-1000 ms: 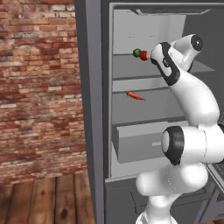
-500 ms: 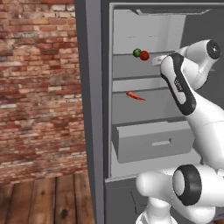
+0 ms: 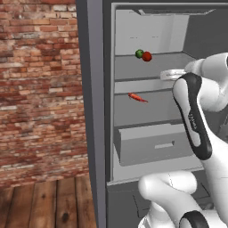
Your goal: Transport the fish and bell pepper to the fridge. Place the fish on the rack containing meat and place the bell pepper on the rack containing the vegetable, ensuring meats and vegetables are on different racks.
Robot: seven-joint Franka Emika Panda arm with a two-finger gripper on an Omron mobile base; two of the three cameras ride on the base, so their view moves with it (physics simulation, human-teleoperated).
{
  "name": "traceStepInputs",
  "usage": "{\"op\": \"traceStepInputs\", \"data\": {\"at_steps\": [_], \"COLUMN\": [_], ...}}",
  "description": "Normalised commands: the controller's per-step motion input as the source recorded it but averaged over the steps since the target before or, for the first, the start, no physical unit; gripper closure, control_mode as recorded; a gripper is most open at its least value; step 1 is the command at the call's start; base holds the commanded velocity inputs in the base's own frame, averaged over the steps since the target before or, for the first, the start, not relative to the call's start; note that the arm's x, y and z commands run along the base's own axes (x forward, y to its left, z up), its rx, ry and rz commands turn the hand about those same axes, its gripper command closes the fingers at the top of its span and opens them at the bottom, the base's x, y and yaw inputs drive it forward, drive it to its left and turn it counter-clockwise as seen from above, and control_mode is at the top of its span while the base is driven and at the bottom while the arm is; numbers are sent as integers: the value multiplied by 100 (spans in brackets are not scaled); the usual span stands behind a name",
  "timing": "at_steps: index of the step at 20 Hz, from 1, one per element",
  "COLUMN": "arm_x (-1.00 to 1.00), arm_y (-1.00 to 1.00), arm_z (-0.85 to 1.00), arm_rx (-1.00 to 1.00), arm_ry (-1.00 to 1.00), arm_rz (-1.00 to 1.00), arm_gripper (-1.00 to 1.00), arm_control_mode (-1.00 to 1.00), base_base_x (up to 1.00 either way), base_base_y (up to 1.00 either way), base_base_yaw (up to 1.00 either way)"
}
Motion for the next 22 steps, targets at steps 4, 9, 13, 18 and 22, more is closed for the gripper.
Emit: {"op": "traceStepInputs", "data": {"at_steps": [4,9,13,18,22], "arm_x": [-100,-84,-73,-49,2], "arm_y": [13,9,18,20,16], "arm_z": [15,21,-4,-28,-36], "arm_rx": [0,0,-4,-9,-6], "arm_ry": [22,30,5,7,25], "arm_rz": [-3,-3,0,0,0], "arm_gripper": [-100,-100,-100,-100,-100], "arm_control_mode": [-100,-100,-100,-100,-100], "base_base_x": [0,0,0,0,0], "base_base_y": [0,0,0,0,0], "base_base_yaw": [0,0,0,0,0]}}
